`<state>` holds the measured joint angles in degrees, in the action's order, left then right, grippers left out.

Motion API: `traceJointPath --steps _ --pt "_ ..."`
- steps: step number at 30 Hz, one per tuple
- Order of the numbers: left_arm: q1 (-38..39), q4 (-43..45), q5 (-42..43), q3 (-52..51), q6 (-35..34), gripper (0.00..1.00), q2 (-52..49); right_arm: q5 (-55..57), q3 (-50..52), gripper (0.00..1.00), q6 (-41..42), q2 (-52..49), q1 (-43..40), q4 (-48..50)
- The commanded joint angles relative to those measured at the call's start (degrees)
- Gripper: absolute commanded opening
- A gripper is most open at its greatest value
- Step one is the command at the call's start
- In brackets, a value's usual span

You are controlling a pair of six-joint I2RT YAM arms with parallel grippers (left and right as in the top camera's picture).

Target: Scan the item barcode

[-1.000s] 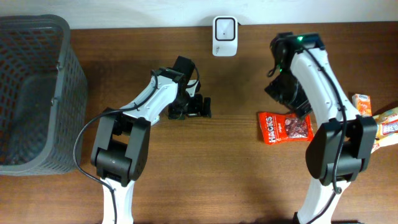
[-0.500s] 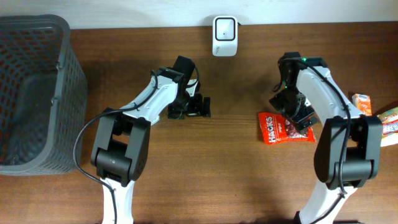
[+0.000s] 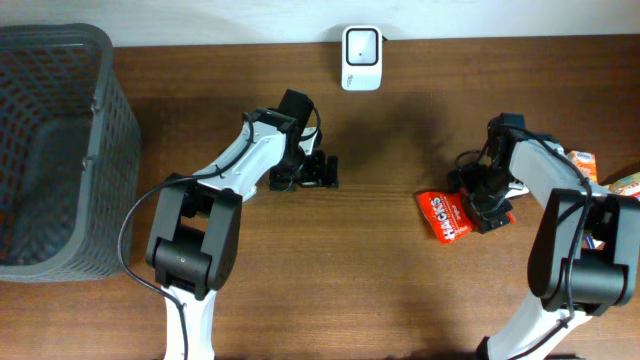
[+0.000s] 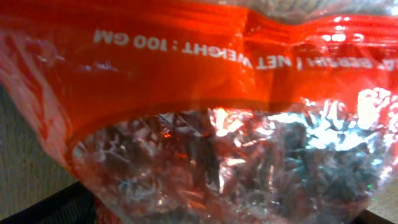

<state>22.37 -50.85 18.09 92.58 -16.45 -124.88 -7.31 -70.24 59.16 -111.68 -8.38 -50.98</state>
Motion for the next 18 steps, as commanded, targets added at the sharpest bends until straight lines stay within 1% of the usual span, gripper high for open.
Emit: traceJointPath --steps 1,3,4,5,10,13,16,18 --pt "-0.4 0.1 -2.9 -1.7 0.9 0.99 -1.9 1.0 2.0 0.87 -5.6 -1.5 1.8 2.1" --pt "-0.4 0.2 -2.9 -1.7 0.9 0.99 -1.9 1.0 1.9 0.82 -8.0 -1.5 2.4 2.8" --pt "-0.4 0.3 -2.9 -1.7 0.9 0.99 -1.9 0.6 1.9 0.78 -9.7 -1.5 2.8 3.2" --pt "-0.4 0.4 -2.9 -1.7 0.9 0.99 -1.9 0.3 1.7 0.72 -12.0 -1.5 3.1 3.6" --pt "-0.4 0.5 -2.9 -1.7 0.9 0.99 -1.9 -0.3 0.0 0.73 -17.5 -1.5 4.4 3.9" --pt "-0.4 0.7 -2.9 -1.7 0.9 0.99 -1.9 -0.2 -0.7 0.73 -22.5 -1.5 6.0 5.0" --pt "-0.4 0.7 -2.9 -1.7 0.9 0.99 -1.9 -0.2 -0.9 0.73 -26.9 -1.5 8.1 7.5" --pt "-0.4 0.7 -2.9 -1.7 0.9 0.99 -1.9 -0.2 -0.9 0.76 -30.5 -1.5 9.5 9.6"
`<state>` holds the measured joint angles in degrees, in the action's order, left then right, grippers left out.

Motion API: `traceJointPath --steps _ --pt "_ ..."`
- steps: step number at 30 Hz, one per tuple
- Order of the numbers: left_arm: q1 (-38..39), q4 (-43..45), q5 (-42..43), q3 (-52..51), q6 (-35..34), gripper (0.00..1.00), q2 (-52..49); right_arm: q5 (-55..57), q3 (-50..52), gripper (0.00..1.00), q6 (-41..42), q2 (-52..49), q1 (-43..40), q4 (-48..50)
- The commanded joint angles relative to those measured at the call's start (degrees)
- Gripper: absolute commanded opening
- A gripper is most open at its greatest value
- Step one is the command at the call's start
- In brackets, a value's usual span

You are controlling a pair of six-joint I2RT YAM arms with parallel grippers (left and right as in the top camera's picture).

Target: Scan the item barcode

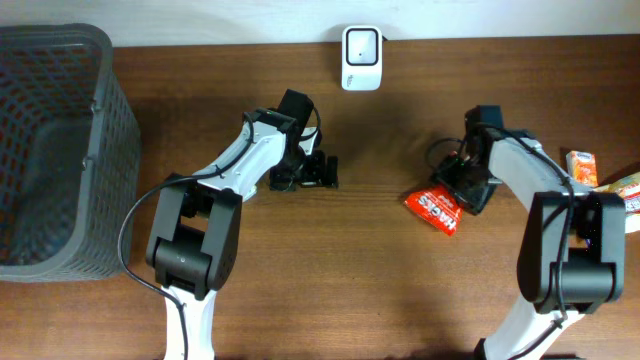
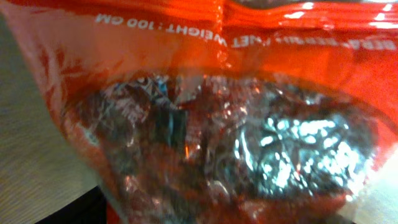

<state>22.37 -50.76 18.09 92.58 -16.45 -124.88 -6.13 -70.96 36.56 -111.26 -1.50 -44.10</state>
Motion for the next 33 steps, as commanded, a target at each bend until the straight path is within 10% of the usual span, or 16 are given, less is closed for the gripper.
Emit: traceJointPath --steps 1,5,8,21,33 --pt "-0.4 0.6 -2.9 -1.7 0.9 0.99 -1.9 -1.4 -0.1 0.75 -9.2 -1.9 3.2 3.5" --pt "-0.4 0.6 -2.9 -1.7 0.9 0.99 -1.9 -0.7 -0.2 0.73 -11.9 -1.9 5.7 5.9" --pt "-0.4 0.6 -3.0 -1.7 0.9 0.99 -1.9 -0.8 -0.7 0.39 -13.0 -1.9 6.7 7.6" --pt "-0.4 1.3 -3.2 -1.7 0.9 0.99 -1.9 -0.8 -21.5 0.3 -23.3 -1.9 11.6 3.9" --pt "-0.4 1.0 -3.1 -1.7 0.9 0.99 -1.9 0.9 -24.6 0.27 -24.1 -5.2 15.3 28.5"
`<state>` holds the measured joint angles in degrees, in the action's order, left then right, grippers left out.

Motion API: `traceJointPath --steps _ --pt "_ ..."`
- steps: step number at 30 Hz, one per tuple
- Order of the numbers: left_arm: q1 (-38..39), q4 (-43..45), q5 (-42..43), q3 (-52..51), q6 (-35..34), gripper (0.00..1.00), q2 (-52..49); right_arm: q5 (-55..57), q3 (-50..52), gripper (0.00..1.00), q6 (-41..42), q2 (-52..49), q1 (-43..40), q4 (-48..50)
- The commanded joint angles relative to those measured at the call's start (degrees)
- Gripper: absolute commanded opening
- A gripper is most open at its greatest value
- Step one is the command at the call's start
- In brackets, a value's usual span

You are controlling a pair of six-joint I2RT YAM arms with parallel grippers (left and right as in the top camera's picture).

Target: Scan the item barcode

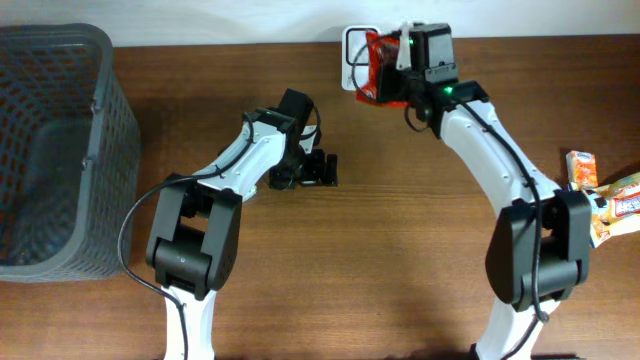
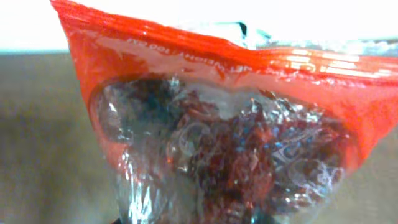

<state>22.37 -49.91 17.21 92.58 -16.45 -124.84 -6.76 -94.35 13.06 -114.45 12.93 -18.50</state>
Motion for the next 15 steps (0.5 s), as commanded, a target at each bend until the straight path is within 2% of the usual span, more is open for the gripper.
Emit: traceJointPath --steps 1,4,15 --pt "-0.4 0.1 -2.3 -1.7 0.9 0.99 -1.9 3.3 -1.2 0.26 -0.6 -2.6 1.1 4.9" --pt "-0.4 0.1 -2.3 -1.7 0.9 0.99 -1.9 6.5 -1.2 0.25 -0.7 -4.9 1.7 10.2" --pt "-0.4 0.2 -2.3 -1.7 0.9 0.99 -1.9 6.6 -1.2 0.21 -0.6 -12.8 3.1 27.0"
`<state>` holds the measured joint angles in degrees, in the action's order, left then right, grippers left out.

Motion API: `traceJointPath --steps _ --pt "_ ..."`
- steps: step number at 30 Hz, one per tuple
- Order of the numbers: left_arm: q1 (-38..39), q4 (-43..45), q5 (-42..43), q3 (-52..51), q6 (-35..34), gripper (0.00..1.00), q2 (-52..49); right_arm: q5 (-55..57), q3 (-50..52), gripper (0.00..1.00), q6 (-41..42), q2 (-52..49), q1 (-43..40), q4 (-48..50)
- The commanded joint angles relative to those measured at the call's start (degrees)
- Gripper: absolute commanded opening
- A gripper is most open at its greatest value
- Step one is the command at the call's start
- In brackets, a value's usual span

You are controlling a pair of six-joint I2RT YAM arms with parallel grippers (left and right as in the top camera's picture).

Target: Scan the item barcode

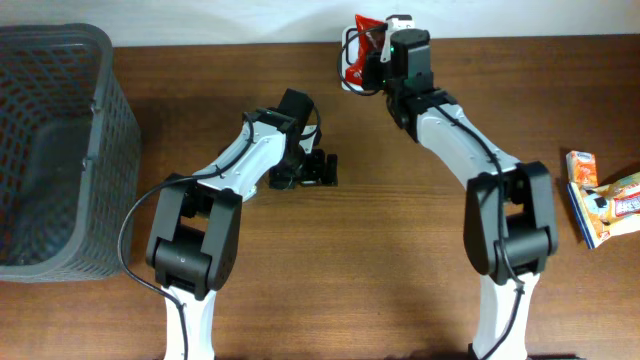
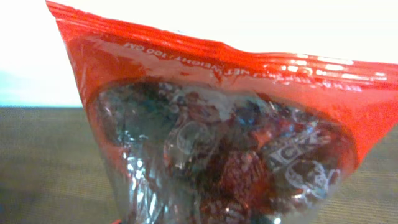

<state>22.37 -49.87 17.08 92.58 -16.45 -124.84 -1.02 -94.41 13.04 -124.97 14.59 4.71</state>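
Note:
A red and clear candy bag [image 1: 362, 50] hangs at the table's far edge, in front of the white barcode scanner [image 1: 347, 82], which it mostly covers. My right gripper [image 1: 378, 64] is shut on the bag. In the right wrist view the bag [image 2: 217, 124] fills the frame and hides the fingers; its red top band and wrapped candies show against a bright white background. No barcode shows on it. My left gripper [image 1: 325, 170] lies low on the table near the middle, away from the bag; its jaws are too dark to read.
A dark mesh basket [image 1: 60, 150] stands at the left end of the table. Two more snack packs, an orange one [image 1: 582, 166] and a larger one [image 1: 612, 205], lie at the right edge.
My right gripper has moved a little left and farther back with the bag, which now covers more of the scanner. The left arm has not moved.
My right gripper was shut on the candy bag low at the right side of the table. Then it had shifted the bag slightly left. Later the bag was up at the far edge beside the scanner, and now it hangs right over it. The left arm stayed put.

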Motion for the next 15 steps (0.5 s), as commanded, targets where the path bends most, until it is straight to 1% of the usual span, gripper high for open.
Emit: traceJointPath --steps 1,3,5,8,15 --pt "-0.4 0.1 -2.1 -1.7 0.9 0.99 -1.9 0.9 -1.1 0.19 -0.6 -3.1 1.6 5.7" --pt "-0.4 0.1 -2.1 -1.7 0.9 0.99 -1.9 1.7 -1.1 0.17 -0.6 -4.9 2.3 9.4" --pt "-0.4 0.1 -2.1 -1.7 0.9 0.99 -1.9 2.7 -1.1 0.15 -0.6 -5.7 2.7 10.3" --pt "-0.4 0.1 -2.2 -1.7 0.9 0.99 -1.9 4.4 -1.1 0.15 -0.6 -5.7 2.8 10.3" --pt "-0.4 0.2 -2.2 -1.7 0.9 0.99 -1.9 4.3 -1.1 0.15 -0.6 -5.7 2.8 10.5"
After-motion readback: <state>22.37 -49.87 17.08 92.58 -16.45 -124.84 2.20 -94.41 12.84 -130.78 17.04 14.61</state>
